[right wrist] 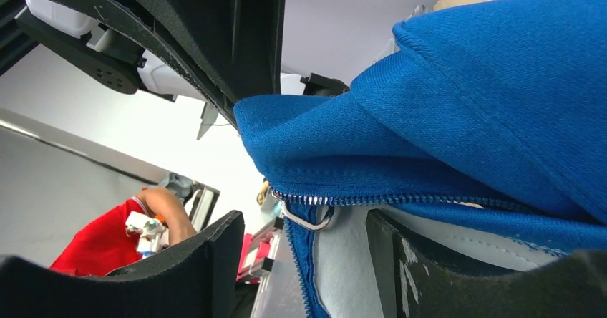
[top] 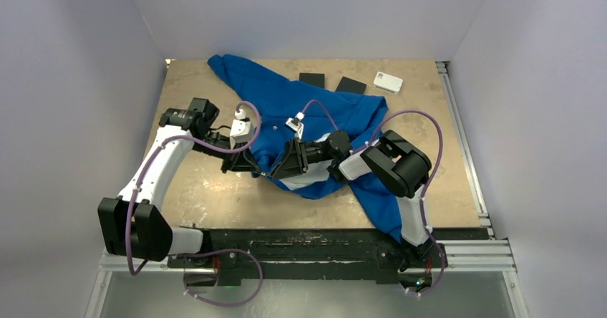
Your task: Zip up the jacket
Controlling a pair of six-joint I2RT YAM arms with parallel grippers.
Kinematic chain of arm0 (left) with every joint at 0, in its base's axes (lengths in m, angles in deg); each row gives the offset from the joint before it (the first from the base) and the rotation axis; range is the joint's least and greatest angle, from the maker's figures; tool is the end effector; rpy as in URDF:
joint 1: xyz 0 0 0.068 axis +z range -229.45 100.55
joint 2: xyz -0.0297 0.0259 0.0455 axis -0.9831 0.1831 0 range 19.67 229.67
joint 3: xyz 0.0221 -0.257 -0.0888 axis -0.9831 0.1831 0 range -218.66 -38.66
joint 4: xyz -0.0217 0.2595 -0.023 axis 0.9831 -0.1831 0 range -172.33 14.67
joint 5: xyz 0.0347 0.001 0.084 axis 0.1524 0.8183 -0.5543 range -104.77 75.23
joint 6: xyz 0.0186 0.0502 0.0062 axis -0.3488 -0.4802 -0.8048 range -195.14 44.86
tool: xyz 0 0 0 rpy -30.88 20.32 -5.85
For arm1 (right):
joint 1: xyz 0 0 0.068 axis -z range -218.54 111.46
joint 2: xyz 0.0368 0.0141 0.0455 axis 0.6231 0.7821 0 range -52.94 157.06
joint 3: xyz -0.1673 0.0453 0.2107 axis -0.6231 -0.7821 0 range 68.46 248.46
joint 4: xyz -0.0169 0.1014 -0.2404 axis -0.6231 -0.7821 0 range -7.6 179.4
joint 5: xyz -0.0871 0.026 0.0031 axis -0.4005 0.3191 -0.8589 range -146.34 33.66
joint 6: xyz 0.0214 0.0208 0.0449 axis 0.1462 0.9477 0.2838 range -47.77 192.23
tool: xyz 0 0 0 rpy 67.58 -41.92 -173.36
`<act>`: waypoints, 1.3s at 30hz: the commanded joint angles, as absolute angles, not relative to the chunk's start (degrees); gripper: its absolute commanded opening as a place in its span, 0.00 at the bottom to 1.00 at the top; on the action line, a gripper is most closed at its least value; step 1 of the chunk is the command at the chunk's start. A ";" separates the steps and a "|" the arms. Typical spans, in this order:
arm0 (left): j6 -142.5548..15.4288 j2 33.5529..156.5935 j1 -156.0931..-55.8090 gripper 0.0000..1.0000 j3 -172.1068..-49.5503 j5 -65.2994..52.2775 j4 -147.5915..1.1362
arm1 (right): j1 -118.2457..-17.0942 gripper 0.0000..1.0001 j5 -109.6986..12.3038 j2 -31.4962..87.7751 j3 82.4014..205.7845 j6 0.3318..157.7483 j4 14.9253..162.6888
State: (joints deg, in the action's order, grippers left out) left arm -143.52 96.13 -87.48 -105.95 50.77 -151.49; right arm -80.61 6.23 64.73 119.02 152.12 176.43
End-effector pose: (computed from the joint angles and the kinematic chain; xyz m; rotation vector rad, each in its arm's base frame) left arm 0.2102 -0.0623 0.3019 1.4242 1.7150 -1.1946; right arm 0.2597 0.2768 0.1758 -0.7277 1.8019 2.2645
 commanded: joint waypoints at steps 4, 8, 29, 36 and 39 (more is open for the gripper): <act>-144.93 94.40 -87.80 0.00 -107.04 52.73 -151.51 | -80.07 0.65 6.13 61.91 120.01 152.43 205.62; -144.95 94.16 -87.80 0.00 -106.65 52.40 -151.38 | -80.01 0.64 5.81 61.90 120.73 151.99 205.62; -141.81 93.41 -87.80 0.00 -105.93 50.71 -148.28 | -80.20 0.56 7.54 58.28 117.71 150.19 204.99; -140.56 93.54 -87.80 0.00 -106.50 50.72 -147.15 | -81.22 0.53 8.38 55.39 117.81 138.43 189.72; -139.60 93.52 -87.80 0.00 -106.68 50.41 -146.43 | -82.74 0.52 6.61 51.68 118.81 124.36 171.82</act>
